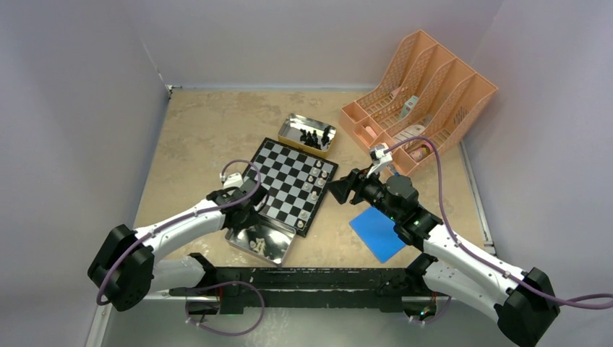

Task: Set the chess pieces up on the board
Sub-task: Pick up the chess piece from the storage box.

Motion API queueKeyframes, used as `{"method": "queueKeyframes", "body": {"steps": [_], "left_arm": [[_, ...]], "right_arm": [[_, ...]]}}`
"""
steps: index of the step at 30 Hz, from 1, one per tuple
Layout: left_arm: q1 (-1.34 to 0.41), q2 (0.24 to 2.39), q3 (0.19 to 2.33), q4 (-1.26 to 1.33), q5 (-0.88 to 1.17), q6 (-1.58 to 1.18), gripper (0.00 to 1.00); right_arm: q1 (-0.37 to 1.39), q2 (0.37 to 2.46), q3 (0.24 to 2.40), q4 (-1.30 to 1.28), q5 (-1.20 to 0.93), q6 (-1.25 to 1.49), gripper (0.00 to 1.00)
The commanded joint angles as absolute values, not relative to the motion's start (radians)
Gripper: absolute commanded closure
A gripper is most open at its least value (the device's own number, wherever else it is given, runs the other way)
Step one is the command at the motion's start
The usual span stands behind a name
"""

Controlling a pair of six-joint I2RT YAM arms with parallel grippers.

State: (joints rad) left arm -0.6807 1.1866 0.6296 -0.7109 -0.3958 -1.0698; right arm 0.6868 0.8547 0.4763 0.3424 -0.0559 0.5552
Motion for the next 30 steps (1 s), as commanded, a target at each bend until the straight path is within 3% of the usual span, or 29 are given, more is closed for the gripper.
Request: {"method": "queueKeyframes", "body": {"steps": [1, 22, 30], "left_arm": [[-0.672, 1.198, 0.608, -0.656, -0.396, -1.048, 0.69], [-0.669, 1.215, 0.561, -0.623, -0.365, -1.068, 0.75], [-0.669, 1.23, 0.582, -0.629, -0.35, -1.063, 0.85]], "right_arm": [[0.686, 0.842, 0.471, 0.392, -0.073, 0.535, 0.34], [0.687, 0.864, 0.477, 0.398, -0.059, 0.523, 0.34], [0.686, 0.874, 0.473, 0.404, -0.063, 0.527, 0.35]]}}
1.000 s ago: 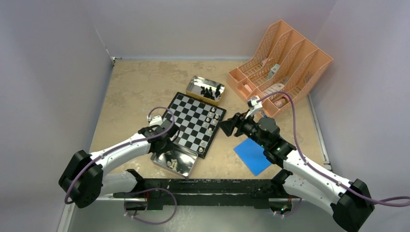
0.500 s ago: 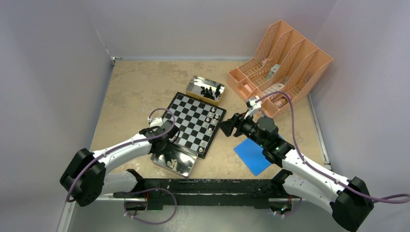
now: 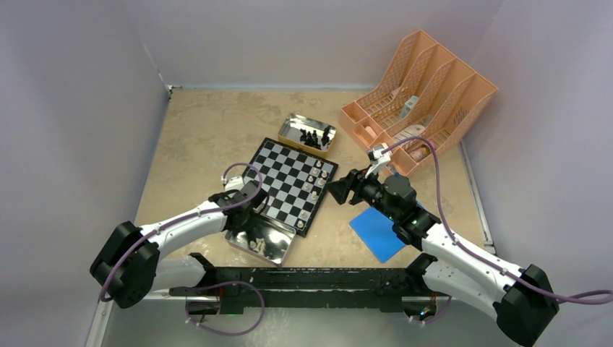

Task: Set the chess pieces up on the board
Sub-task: Pick up the chess piece from the storage box.

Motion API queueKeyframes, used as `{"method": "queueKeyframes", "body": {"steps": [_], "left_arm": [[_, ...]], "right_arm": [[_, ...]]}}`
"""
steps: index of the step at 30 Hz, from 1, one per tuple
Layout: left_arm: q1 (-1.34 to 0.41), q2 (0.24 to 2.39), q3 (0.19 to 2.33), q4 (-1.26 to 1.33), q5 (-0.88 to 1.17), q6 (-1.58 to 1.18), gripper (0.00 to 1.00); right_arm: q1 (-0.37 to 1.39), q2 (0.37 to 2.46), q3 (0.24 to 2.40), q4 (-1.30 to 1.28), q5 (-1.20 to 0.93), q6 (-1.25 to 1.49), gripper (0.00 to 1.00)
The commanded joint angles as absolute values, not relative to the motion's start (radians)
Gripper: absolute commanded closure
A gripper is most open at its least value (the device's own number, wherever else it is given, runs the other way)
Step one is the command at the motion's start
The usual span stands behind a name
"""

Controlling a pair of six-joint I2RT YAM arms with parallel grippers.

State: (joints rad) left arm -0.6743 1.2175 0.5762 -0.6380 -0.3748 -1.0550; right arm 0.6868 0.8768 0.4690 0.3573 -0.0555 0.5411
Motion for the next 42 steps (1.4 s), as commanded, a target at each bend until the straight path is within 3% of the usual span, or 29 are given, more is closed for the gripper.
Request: {"method": "queueKeyframes", "body": {"steps": [1, 14, 22, 29, 42], "left_arm": [[-0.669, 1.225, 0.585, -0.633, -0.347, -1.062, 0.86], [-0.669, 0.993, 0.659, -0.685, -0.34, -0.98, 0.92], [-0.669, 0.841, 0.668, -0.506, -0.231, -0.715, 0.94], [-0.669, 0.761, 0.633, -0.284, 0.0, -0.453, 0.94], [-0.67, 0.79, 0.662, -0.202, 0.313, -0.29, 0.93]], "right_arm": [[0.686, 0.874, 0.474, 0.403, -0.064, 0.527, 0.35], [0.686, 0.888, 0.528, 0.373, -0.094, 0.551, 0.35], [0.687, 0.946, 0.634, 0.346, -0.241, 0.561, 0.39], [0.693, 1.081, 0.743, 0.325, -0.426, 0.553, 0.55], [0.808, 1.231, 0.86, 0.298, -0.494, 0.568, 0.54]]}}
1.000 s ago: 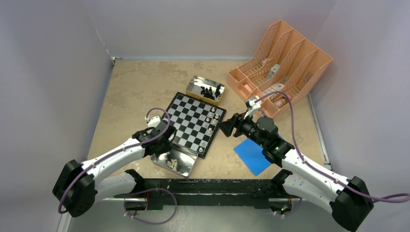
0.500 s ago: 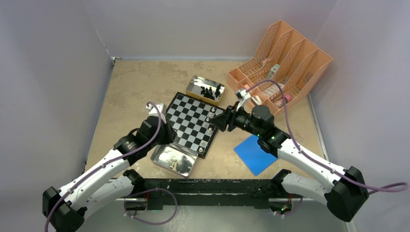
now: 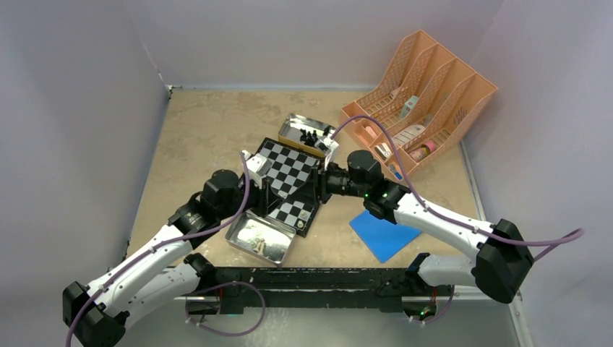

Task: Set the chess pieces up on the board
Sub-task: Pick up the chess piece from the storage box.

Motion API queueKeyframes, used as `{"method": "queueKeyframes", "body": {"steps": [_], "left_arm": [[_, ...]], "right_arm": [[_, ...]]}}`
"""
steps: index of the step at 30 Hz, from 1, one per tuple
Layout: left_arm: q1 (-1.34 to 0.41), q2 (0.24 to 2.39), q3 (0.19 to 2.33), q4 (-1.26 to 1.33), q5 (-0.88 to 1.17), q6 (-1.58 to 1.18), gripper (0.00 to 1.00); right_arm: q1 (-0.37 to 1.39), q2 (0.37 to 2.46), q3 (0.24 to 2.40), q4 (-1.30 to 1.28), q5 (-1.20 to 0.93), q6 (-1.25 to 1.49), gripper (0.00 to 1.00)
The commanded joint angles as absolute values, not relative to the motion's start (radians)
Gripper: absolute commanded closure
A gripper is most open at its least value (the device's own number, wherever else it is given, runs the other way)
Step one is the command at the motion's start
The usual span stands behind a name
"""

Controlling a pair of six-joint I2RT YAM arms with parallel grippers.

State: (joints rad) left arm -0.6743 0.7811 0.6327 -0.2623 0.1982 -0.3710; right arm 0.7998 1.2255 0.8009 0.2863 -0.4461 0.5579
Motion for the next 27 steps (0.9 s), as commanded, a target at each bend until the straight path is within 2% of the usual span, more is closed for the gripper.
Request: {"method": "queueKeyframes", "body": {"steps": [1, 27], "left_arm": [[-0.67, 0.789, 0.663, -0.202, 0.32, -0.286, 0.93], [-0.67, 0.794, 0.644, -0.156, 0.411, -0.308, 0.92]], "right_arm": [[0.808, 1.233, 0.861, 0.299, -0.498, 0.574, 0.55], [0.808, 1.327, 0.814, 0.375, -0.535, 0.681, 0.7]]}}
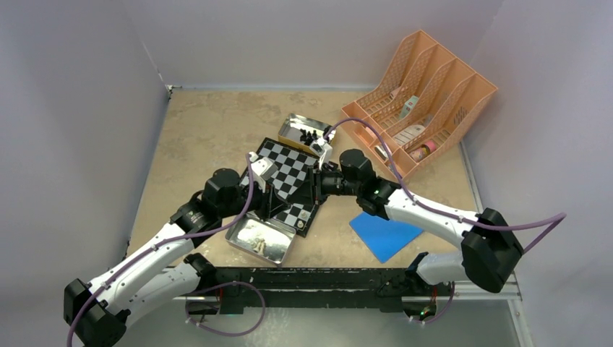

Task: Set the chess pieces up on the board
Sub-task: Pick up the chess piece from the storage box.

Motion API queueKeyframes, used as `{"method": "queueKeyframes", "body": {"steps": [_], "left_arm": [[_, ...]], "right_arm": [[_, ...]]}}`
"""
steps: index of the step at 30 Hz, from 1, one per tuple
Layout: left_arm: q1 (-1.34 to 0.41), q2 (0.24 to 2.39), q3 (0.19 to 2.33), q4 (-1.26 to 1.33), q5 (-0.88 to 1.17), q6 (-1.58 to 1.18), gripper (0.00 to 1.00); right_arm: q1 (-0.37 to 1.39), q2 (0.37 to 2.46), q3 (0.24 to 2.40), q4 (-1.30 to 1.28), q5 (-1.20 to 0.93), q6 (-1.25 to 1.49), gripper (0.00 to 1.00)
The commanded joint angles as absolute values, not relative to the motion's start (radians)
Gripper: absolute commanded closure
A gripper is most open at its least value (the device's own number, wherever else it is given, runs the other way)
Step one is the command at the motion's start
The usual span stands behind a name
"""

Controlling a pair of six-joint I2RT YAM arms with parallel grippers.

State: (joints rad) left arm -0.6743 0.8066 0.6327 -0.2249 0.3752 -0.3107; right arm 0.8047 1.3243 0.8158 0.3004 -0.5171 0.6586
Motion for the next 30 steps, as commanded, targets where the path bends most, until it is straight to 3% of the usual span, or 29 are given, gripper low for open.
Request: {"method": "queueKeyframes", "body": {"steps": [1, 5, 10, 15, 22, 27, 30], "left_arm": [[-0.67, 0.794, 0.645, -0.161, 0.412, -0.308, 0.92], [-0.67, 0.793, 0.639, -0.15, 0.408, -0.314, 0.92], [-0.67, 0.804, 0.642, -0.141, 0.39, -0.322, 0.9], [-0.671, 0.805, 0.651, -0.181, 0.334, -0.351, 0.77], [-0.67, 0.816, 0.689, -0.271, 0.361, -0.344, 0.46], [-0.67, 0.786, 0.699, -0.324, 0.374, -0.334, 0.35], [-0.67, 0.755, 0.708, -0.37, 0.363, -0.323, 0.34]], "right_arm": [[0.808, 1.331, 0.81, 0.384, -0.537, 0.683, 0.72], [0.808, 1.322, 0.78, 0.44, -0.587, 0.713, 0.79], [0.808, 1.297, 0.758, 0.453, -0.598, 0.72, 1.0], [0.806, 1.253, 0.747, 0.409, -0.532, 0.714, 1.0], [0.807, 1.226, 0.812, 0.261, -0.278, 0.641, 1.0], [0.807, 1.294, 0.901, 0.136, -0.126, 0.559, 1.0], [0.807, 1.344, 0.964, 0.087, -0.017, 0.521, 1.0]]}}
